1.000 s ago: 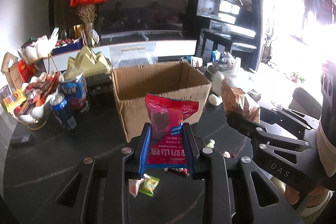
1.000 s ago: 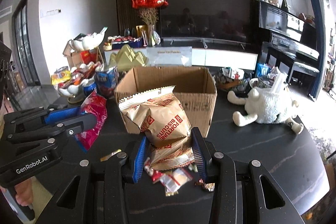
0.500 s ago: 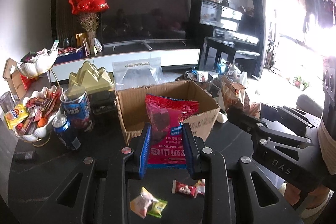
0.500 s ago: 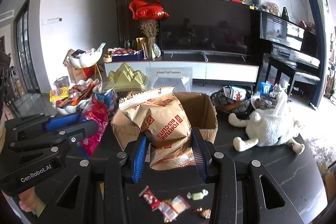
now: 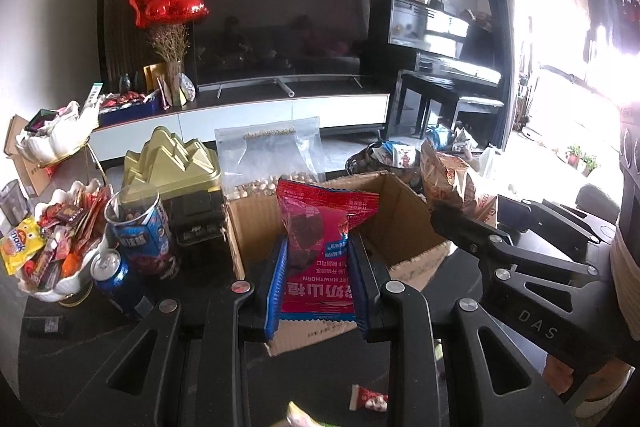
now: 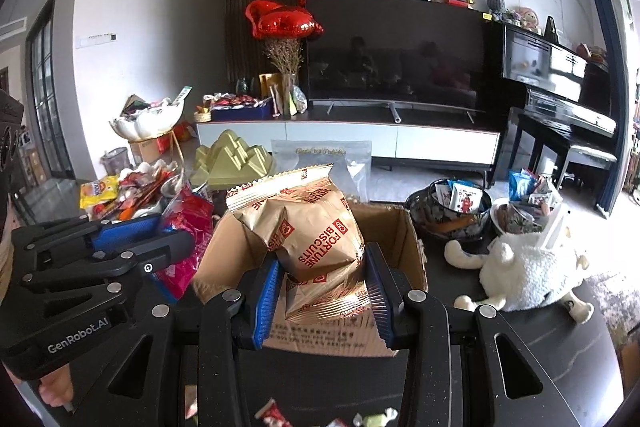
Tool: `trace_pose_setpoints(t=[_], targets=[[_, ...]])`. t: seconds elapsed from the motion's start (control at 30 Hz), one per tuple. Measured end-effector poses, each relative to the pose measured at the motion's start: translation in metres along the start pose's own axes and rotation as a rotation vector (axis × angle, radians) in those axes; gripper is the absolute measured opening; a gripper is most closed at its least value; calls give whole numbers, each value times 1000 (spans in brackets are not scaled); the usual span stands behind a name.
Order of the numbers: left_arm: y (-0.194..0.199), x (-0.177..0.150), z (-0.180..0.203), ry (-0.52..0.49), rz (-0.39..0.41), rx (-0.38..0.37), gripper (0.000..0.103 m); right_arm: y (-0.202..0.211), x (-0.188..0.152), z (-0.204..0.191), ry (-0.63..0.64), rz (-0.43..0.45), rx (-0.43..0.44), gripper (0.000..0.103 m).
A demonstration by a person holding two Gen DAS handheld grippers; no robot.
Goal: Organize snacks
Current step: 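Carry both bags over the box and open both tools to drop them, then move both tools back from the box toward the remaining snacks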
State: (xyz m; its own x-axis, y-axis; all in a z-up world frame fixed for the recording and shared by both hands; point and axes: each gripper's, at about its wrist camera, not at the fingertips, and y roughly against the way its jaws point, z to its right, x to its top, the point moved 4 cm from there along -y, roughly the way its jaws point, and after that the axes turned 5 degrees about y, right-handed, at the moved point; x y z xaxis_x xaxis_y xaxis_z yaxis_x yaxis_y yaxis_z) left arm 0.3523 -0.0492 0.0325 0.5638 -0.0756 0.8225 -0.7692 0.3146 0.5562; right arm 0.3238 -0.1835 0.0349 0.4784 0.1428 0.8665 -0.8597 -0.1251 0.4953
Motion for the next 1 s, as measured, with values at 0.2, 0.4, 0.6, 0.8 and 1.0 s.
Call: trace_pose_setpoints(t=[0.2,0.4,0.6,0.8,1.0], targets=[[-27,5,-3,-8,-16,2,29,-24,4,8,1,-15,-8,41],[-53,6,-10,-13,-40,15,29,-50,4,12,4,-37,-1,41],[-65,9,-17,-5,-34,55,48,-67,0,15,8,-53,-11,48],[-55,5,-17,0,-32,58,48,-63,-2,16,1,-55,-34,63],[-29,4,-14,4,-10,57,48,-40,-1,12,-5,-37,-36,63]])
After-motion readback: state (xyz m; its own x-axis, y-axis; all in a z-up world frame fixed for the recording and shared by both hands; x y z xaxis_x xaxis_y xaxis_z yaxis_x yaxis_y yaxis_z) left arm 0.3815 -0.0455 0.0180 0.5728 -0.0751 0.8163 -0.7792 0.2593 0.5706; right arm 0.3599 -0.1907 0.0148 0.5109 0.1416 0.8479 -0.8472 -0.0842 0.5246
